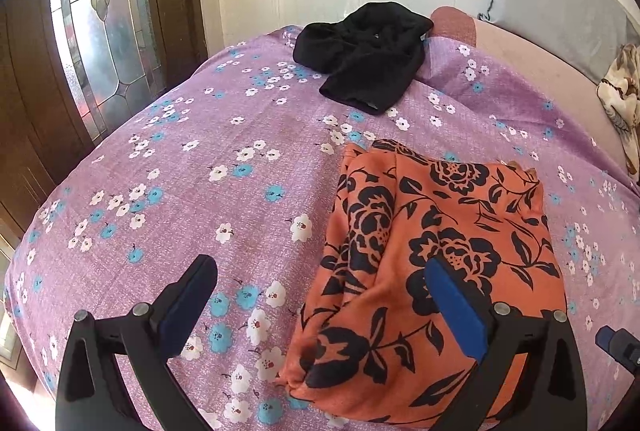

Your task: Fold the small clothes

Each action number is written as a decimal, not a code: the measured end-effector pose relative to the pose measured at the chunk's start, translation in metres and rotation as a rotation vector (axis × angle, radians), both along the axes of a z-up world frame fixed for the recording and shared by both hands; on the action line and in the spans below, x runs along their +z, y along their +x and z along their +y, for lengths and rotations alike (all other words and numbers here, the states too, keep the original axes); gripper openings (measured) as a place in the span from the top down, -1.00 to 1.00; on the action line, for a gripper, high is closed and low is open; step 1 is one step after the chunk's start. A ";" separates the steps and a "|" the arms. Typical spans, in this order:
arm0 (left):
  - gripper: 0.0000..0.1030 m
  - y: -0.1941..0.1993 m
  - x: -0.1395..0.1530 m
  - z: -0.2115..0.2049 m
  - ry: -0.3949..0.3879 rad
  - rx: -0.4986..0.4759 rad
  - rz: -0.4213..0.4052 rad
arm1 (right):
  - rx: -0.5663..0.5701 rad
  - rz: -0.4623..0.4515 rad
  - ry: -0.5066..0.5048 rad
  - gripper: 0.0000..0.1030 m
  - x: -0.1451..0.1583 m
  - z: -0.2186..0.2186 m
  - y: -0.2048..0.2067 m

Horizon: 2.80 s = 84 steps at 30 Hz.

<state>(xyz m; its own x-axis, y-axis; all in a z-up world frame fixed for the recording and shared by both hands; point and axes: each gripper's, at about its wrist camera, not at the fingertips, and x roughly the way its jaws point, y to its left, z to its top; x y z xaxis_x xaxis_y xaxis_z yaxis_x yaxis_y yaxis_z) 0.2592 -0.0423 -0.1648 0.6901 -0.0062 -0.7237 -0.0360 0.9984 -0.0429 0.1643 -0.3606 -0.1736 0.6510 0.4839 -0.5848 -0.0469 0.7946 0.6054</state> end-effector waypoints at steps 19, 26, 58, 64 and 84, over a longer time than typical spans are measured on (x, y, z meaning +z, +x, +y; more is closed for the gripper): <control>-1.00 0.010 -0.018 -0.001 0.060 0.024 0.065 | 0.122 -0.046 -0.054 -0.16 -0.019 0.045 0.014; -1.00 0.011 -0.028 -0.001 0.069 0.032 0.102 | 0.119 -0.038 -0.025 -0.15 -0.016 0.040 0.016; -1.00 0.030 -0.024 0.045 -0.143 0.041 0.150 | 0.030 -0.012 0.079 -0.29 -0.006 0.005 0.015; -1.00 0.039 -0.031 0.049 -0.221 -0.016 0.203 | 0.004 0.069 0.186 -0.29 -0.027 -0.014 0.034; -1.00 0.060 -0.058 0.030 -0.409 -0.194 0.383 | 0.046 0.228 0.318 -0.53 -0.076 -0.007 0.093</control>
<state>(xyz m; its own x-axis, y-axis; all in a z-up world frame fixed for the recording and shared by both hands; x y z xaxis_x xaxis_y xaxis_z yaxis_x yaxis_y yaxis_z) 0.3196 -0.0120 -0.2230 0.3387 -0.4372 -0.8332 0.0564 0.8934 -0.4458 0.2574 -0.3679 -0.2493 0.4952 0.6900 -0.5279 0.0854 0.5660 0.8200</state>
